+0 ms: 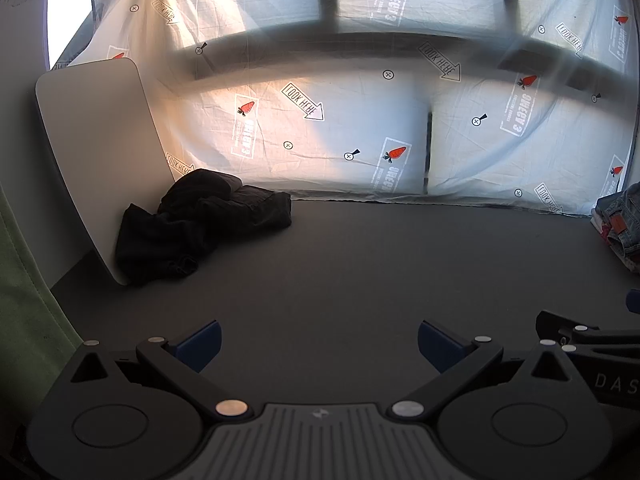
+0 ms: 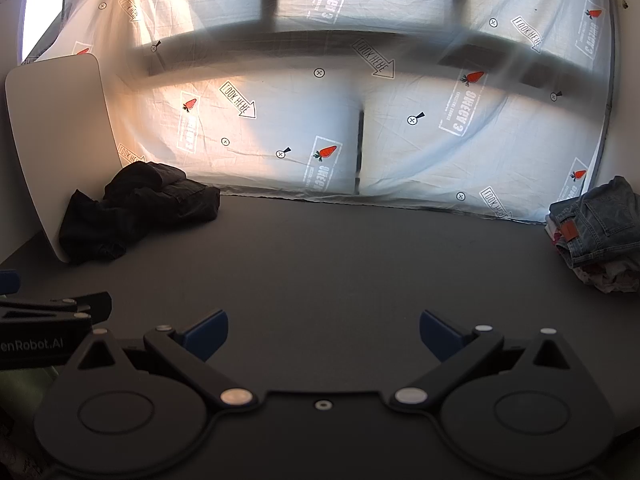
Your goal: Fold clothes
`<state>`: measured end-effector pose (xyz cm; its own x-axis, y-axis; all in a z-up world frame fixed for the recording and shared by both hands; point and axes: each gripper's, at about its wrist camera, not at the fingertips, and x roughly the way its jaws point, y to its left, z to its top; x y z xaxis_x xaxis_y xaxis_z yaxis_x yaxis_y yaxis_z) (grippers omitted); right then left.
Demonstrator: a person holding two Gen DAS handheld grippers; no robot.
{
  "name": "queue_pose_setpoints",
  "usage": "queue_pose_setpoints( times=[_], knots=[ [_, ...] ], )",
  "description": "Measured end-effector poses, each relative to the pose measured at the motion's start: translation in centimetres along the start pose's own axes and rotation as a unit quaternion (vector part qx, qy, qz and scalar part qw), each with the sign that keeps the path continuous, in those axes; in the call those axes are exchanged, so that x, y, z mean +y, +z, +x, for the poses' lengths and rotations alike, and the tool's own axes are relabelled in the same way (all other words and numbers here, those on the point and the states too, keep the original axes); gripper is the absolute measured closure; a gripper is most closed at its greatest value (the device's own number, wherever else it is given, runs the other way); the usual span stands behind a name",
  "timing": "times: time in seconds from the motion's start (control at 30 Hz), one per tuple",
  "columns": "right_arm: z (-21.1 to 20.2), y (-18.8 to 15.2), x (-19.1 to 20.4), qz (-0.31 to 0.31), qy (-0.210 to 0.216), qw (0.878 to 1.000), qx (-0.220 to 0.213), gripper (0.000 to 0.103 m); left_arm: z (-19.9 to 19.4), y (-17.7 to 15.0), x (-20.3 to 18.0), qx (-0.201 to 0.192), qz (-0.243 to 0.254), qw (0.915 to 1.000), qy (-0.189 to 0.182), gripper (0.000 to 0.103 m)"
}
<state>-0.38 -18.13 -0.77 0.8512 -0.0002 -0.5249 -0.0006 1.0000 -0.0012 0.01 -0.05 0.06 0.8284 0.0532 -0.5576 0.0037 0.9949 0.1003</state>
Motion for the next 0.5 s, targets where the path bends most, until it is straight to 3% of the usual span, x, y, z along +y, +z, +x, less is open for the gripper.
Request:
queue_pose_setpoints(
  times=[0.5],
  knots=[
    [0.27,-0.22,-0.02,0.004,0.001,1.0,0.002,0.0,-0.1,0.8,-0.34,0.001,0.0,1.0,0.0,0.0]
  ],
)
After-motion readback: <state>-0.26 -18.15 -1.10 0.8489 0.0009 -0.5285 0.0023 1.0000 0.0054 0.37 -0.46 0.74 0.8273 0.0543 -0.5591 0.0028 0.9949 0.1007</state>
